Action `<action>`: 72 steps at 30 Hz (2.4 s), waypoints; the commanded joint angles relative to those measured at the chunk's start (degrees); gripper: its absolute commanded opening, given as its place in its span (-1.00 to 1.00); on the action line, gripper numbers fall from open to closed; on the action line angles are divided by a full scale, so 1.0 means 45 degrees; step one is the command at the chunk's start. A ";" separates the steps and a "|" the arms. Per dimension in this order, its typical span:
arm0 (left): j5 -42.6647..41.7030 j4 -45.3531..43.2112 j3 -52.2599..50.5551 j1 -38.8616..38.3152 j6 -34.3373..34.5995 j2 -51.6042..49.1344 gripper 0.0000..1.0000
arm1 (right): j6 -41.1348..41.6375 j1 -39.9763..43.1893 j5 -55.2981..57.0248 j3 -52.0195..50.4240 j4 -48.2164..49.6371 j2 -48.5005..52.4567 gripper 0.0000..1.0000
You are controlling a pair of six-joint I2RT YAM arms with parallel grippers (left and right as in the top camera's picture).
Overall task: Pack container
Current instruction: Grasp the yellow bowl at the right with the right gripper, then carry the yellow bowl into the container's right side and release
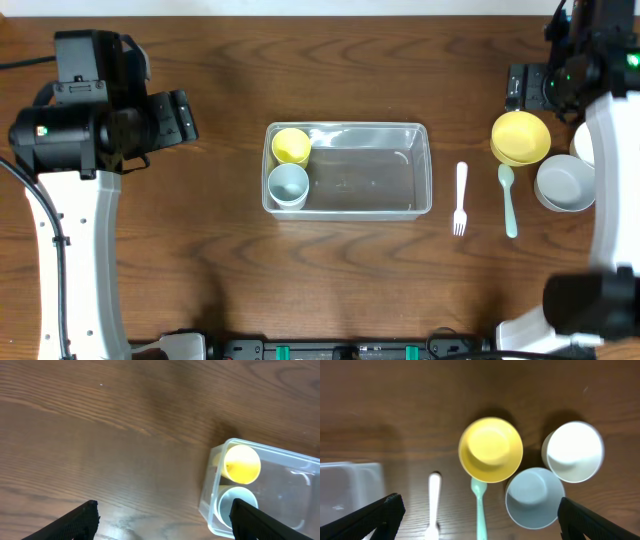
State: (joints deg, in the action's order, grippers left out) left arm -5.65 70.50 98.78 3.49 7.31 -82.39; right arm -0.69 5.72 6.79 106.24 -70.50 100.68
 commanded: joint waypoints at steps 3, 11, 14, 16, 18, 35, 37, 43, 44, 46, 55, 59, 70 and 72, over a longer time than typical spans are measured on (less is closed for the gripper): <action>-0.0656 0.0029 -0.0189 0.0058 0.0117 -0.0126 0.71 | -0.0486 0.0325 -0.0117 0.0000 0.0155 0.2550 0.96; -0.0651 0.0034 -0.0189 0.0053 0.0117 -0.0452 0.79 | -0.0374 0.0321 -0.0141 0.0000 0.0471 0.5202 0.82; -0.0651 0.0034 -0.0189 0.0058 0.0117 -0.0661 0.79 | -0.0340 0.0321 -0.0189 0.0000 0.0622 0.5785 0.72; -0.0656 0.0029 -0.0189 0.0053 0.0117 -0.0772 0.79 | -0.0340 0.0316 -0.0194 0.0000 0.0670 0.6057 0.61; -0.0651 0.0029 -0.0189 0.0053 0.0117 -0.0884 0.79 | -0.0340 0.0311 -0.0228 0.0000 0.0733 0.6309 0.44; -0.0651 0.0039 -0.0189 0.0053 0.0117 -0.1005 0.79 | -0.0340 0.0102 -0.0277 0.0000 0.0894 0.6785 -0.98; -0.0651 0.0044 -0.0189 0.0053 0.0117 -0.1005 0.79 | -0.0345 0.0049 -0.0272 0.0005 0.0957 0.6781 -0.98; -0.0651 0.0112 -0.0189 0.0053 0.0117 -0.1005 0.79 | -0.0340 -0.0199 -0.0287 0.1462 0.0019 0.6373 -0.98; -0.0651 0.0141 -0.0189 0.0058 0.0112 -0.1005 0.79 | -0.0340 -0.0253 -0.0398 0.1885 -0.0282 0.6173 -0.98; -0.0651 0.0165 -0.0189 0.0053 0.0112 -0.1005 0.79 | -0.0403 -0.0432 -0.1088 0.2885 -0.0937 0.5605 -0.97; -0.0641 0.0189 -0.0189 0.0058 0.0112 -0.1005 0.79 | -0.2123 -0.3347 -0.2798 0.3876 -0.2210 0.2472 -0.98; -0.0636 0.0194 -0.0189 0.0058 0.0112 -0.1005 0.79 | -0.1889 -0.5348 -0.1598 0.3861 -0.2375 0.2273 -0.97; -0.0636 0.0194 -0.0189 0.0058 0.0107 -0.1005 0.79 | -0.0423 -0.7694 -0.1044 0.1846 -0.2161 0.3347 -0.97; -0.0636 0.0194 -0.0189 0.0058 0.0107 -0.1005 0.79 | -0.0427 -0.7781 -0.1243 0.1059 -0.1846 0.3351 -0.97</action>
State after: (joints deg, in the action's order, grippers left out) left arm -8.62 71.20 98.70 3.55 7.55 -86.83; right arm -4.45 -28.64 0.67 113.80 -79.40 115.39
